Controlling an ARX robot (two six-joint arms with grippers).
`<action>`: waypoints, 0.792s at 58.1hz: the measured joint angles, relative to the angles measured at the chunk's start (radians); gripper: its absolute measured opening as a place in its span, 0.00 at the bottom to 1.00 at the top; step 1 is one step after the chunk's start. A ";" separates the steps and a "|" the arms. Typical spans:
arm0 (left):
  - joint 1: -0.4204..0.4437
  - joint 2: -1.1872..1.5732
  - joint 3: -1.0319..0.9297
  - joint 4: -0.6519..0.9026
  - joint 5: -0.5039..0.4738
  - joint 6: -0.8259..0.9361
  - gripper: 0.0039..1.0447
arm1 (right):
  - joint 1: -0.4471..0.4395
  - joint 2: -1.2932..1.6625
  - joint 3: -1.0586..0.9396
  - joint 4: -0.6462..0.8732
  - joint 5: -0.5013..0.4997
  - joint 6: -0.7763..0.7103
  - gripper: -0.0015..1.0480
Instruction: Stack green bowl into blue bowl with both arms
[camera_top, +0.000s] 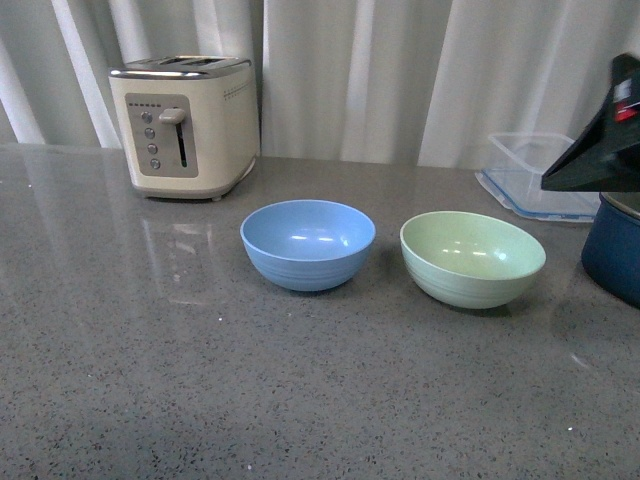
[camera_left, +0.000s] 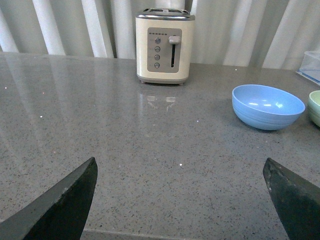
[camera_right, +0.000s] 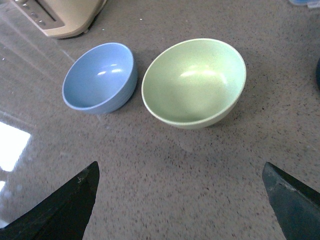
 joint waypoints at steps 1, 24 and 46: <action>0.000 0.000 0.000 0.000 0.000 0.000 0.94 | 0.000 0.032 0.020 -0.002 0.013 0.010 0.90; 0.000 0.000 0.000 0.000 0.000 0.000 0.94 | 0.003 0.425 0.281 -0.029 0.204 0.045 0.90; 0.000 0.000 0.000 0.000 0.000 0.000 0.94 | -0.015 0.512 0.333 -0.035 0.270 0.037 0.46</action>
